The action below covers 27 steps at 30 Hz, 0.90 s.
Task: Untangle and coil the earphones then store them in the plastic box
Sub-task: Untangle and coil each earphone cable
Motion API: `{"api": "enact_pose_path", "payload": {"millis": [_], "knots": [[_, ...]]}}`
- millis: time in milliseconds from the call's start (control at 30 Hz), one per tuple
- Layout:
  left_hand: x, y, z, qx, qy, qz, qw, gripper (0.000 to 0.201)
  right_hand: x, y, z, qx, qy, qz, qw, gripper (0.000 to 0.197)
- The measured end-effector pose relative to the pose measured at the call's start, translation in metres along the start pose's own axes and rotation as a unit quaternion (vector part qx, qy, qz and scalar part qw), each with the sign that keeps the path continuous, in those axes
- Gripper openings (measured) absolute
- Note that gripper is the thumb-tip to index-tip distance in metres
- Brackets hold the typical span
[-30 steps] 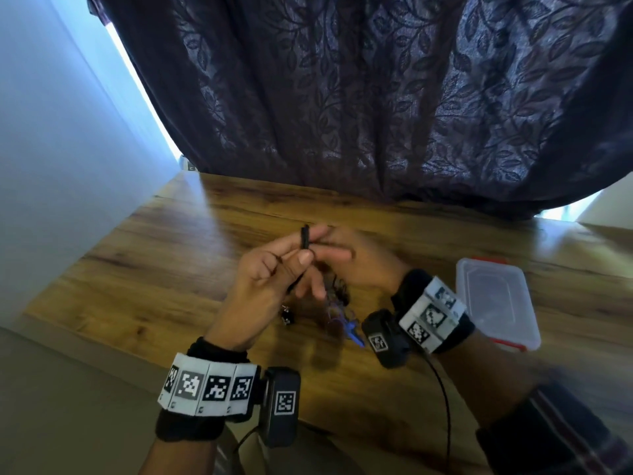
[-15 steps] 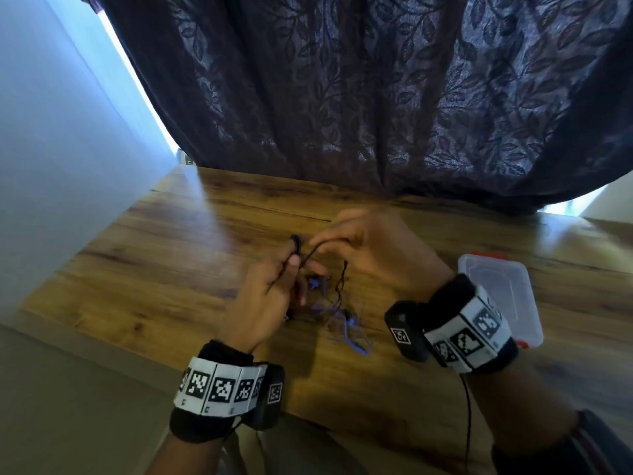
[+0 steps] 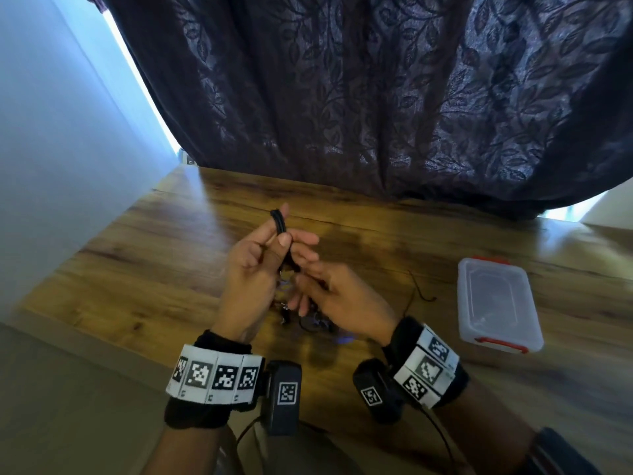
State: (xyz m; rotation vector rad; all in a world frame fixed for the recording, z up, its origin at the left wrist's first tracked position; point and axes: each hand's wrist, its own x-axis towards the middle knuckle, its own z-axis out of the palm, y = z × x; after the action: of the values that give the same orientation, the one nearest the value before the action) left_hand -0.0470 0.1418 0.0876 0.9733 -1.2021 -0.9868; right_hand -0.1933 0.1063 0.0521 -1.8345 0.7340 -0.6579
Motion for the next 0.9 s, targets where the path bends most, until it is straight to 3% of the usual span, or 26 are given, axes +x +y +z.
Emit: {"api": "enact_pose_path", "payload": {"millis": [133,267,367,500,667,767,833,900], "knots": [[-0.002,-0.01,0.003,0.148,0.035,0.064,0.986,0.047,-0.013,0.002,-0.001,-0.057,-0.014,0.024,0.998,0.015],[-0.005,-0.019,0.003,0.291,0.002,0.136,0.947,0.064,-0.015,-0.001,-0.008,-0.108,0.019,0.001,0.994,0.014],[-0.007,-0.022,-0.001,0.389,-0.038,0.119,0.913,0.073,-0.013,0.003,-0.012,-0.133,0.035,-0.005,0.99,0.017],[-0.004,-0.014,0.002,0.478,-0.048,0.079,0.873,0.054,-0.009,0.002,-0.012,-0.189,0.076,-0.051,0.978,0.017],[0.003,-0.007,-0.001,0.509,-0.057,0.049,0.857,0.032,-0.007,-0.003,-0.012,-0.316,0.106,-0.133,0.933,0.017],[0.003,-0.007,-0.006,0.54,-0.09,0.023,0.837,0.03,0.0,0.003,-0.019,-0.338,0.13,-0.164,0.918,0.013],[0.001,-0.011,-0.009,0.515,-0.1,-0.007,0.851,0.021,0.007,0.009,-0.03,-0.335,0.149,-0.172,0.915,0.013],[-0.003,-0.012,-0.011,0.404,-0.104,-0.078,0.905,0.016,0.016,0.017,-0.042,-0.323,0.161,-0.175,0.916,0.013]]}}
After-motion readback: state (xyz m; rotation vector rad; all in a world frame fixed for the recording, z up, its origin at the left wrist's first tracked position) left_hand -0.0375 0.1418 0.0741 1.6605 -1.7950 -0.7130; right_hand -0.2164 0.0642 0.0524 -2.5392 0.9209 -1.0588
